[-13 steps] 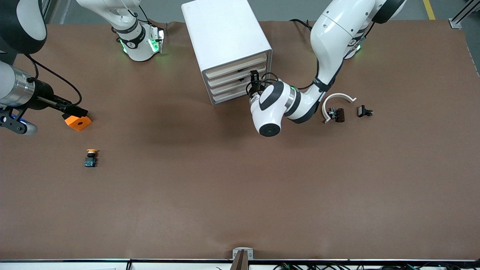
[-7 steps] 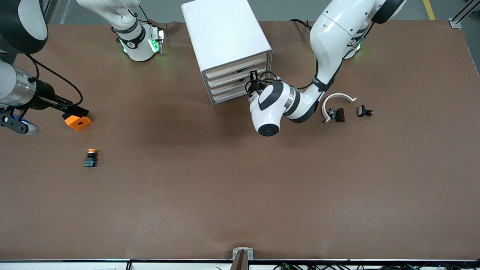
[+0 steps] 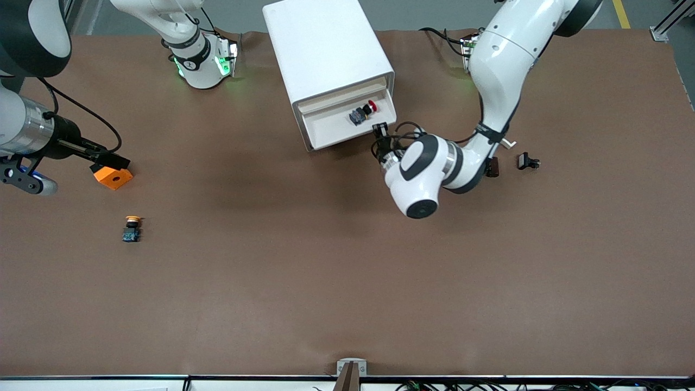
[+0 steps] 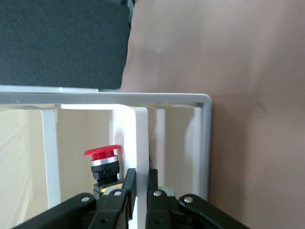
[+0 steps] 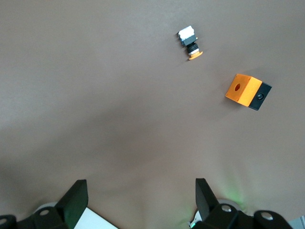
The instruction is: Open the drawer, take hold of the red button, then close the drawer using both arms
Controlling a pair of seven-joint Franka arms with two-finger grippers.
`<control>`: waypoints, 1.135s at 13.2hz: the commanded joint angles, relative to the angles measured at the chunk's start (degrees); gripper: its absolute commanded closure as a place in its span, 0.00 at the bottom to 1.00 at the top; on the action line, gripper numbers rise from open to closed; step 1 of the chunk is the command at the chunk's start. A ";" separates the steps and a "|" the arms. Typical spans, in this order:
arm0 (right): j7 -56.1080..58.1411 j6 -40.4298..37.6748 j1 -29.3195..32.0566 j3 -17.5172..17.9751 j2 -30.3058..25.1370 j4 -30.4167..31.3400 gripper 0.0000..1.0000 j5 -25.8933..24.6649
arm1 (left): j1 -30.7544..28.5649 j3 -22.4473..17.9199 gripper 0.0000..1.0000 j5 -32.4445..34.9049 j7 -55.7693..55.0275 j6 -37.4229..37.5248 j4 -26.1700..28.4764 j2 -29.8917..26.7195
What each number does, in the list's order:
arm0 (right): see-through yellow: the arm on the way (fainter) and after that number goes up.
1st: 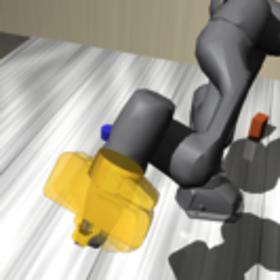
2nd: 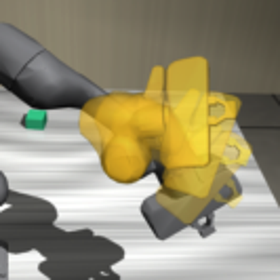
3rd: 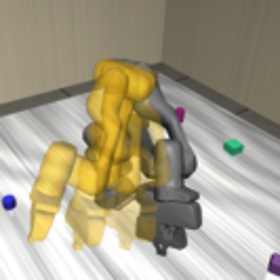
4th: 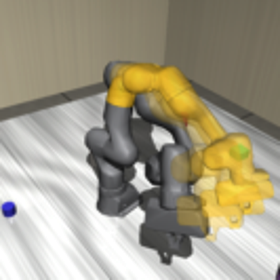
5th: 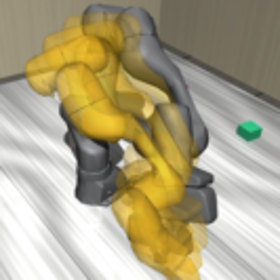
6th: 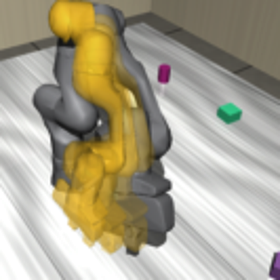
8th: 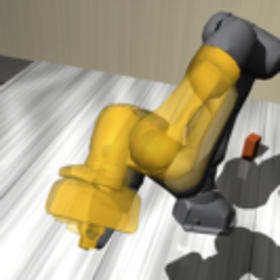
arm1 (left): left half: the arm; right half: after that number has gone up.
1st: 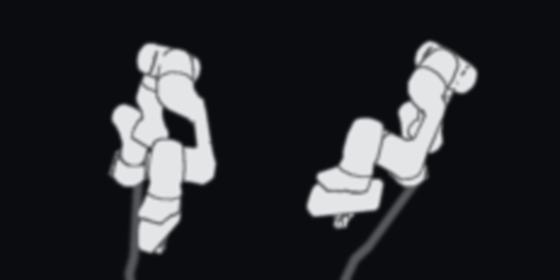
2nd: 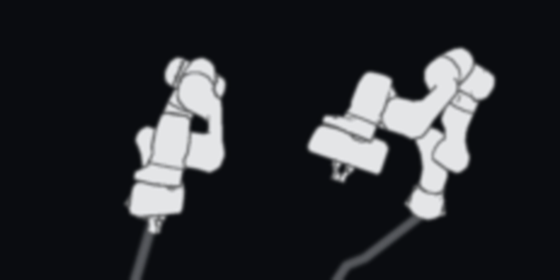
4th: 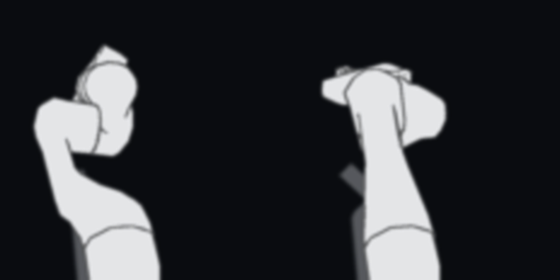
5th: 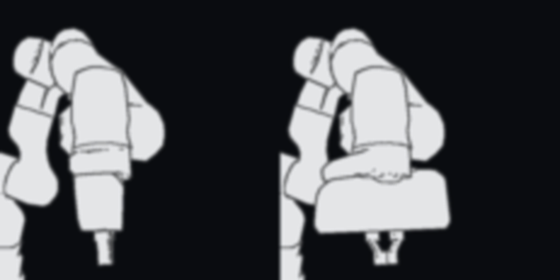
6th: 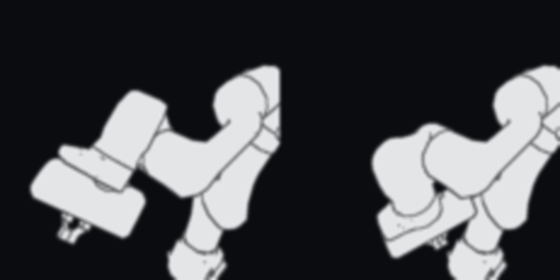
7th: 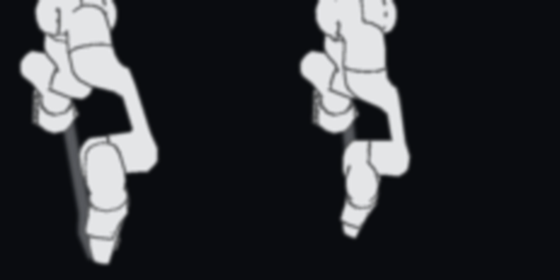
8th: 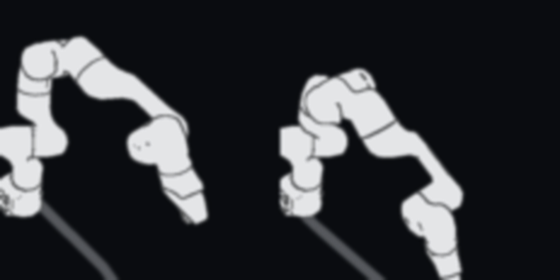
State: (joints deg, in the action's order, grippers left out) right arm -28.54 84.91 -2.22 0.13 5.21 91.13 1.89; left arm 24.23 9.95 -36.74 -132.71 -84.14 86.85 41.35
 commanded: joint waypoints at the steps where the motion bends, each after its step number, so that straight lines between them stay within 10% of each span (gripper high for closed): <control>1: -7.11 0.52 -3.83 -0.22 -0.02 -1.39 0.00 1.10 | -3.56 -0.02 1.00 0.44 0.34 -0.68 -2.64 0.39; 4: -20.20 2.53 -11.11 -0.22 0.07 -1.75 0.00 2.07 | -5.25 0.06 0.94 0.35 0.87 -0.59 -3.17 0.48; 6: -26.72 4.64 -15.60 -0.22 0.24 -1.57 0.00 2.24 | -5.34 0.06 0.59 0.44 0.70 -0.59 -3.35 0.13; 8: -31.99 9.55 -18.68 -0.22 0.24 -0.96 0.00 5.57 | -5.42 -0.02 0.00 1.14 0.43 -0.50 -4.84 0.05; 15: -57.74 18.70 -33.70 -0.31 3.31 1.42 0.00 5.06 | -11.13 0.24 0.00 5.09 4.45 -0.15 -15.02 -1.36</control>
State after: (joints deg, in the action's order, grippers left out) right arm -79.83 101.62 -32.04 0.56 6.75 92.25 6.90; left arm 14.63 9.68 -33.48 -130.71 -85.17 75.30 41.05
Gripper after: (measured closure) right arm 0.000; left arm 0.000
